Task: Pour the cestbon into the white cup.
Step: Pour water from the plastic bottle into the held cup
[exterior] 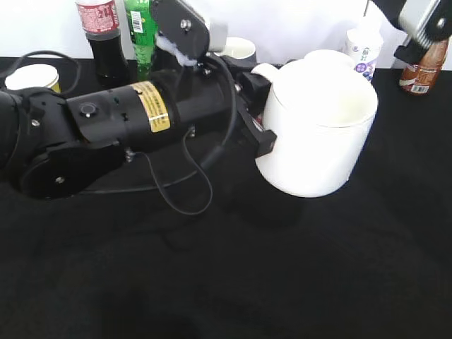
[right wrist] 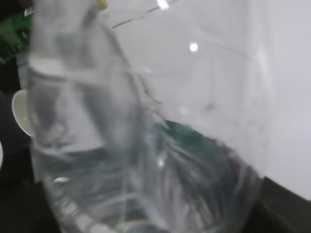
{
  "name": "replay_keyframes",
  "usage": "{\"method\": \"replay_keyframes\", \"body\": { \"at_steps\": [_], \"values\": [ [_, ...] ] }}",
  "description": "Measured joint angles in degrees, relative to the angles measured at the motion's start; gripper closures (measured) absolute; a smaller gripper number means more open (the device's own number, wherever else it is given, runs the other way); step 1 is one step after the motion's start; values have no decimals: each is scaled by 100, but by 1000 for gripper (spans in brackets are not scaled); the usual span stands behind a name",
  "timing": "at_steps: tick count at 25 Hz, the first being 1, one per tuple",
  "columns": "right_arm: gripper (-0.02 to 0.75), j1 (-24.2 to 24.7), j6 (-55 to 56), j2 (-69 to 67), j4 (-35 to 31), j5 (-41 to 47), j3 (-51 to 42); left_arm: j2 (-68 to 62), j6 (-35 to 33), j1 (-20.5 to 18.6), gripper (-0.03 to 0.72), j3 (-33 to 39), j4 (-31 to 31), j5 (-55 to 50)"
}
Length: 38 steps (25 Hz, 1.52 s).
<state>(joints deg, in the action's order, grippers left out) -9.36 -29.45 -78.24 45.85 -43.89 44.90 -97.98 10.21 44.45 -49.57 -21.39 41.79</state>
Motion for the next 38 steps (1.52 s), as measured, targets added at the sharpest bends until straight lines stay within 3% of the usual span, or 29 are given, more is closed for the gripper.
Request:
{"method": "replay_keyframes", "body": {
  "at_steps": [4, 23, 38],
  "values": [
    [247, 0, -714, 0, 8, -5, 0, 0, 0, -5, 621, 0, 506, 11],
    [247, 0, -2042, 0, -3, -5, 0, 17, 0, -11, 621, 0, 544, 108],
    [248, 0, -2928, 0, -386, -22, 11, 17, -5, -11, 621, 0, 503, -15]
  ]
}}
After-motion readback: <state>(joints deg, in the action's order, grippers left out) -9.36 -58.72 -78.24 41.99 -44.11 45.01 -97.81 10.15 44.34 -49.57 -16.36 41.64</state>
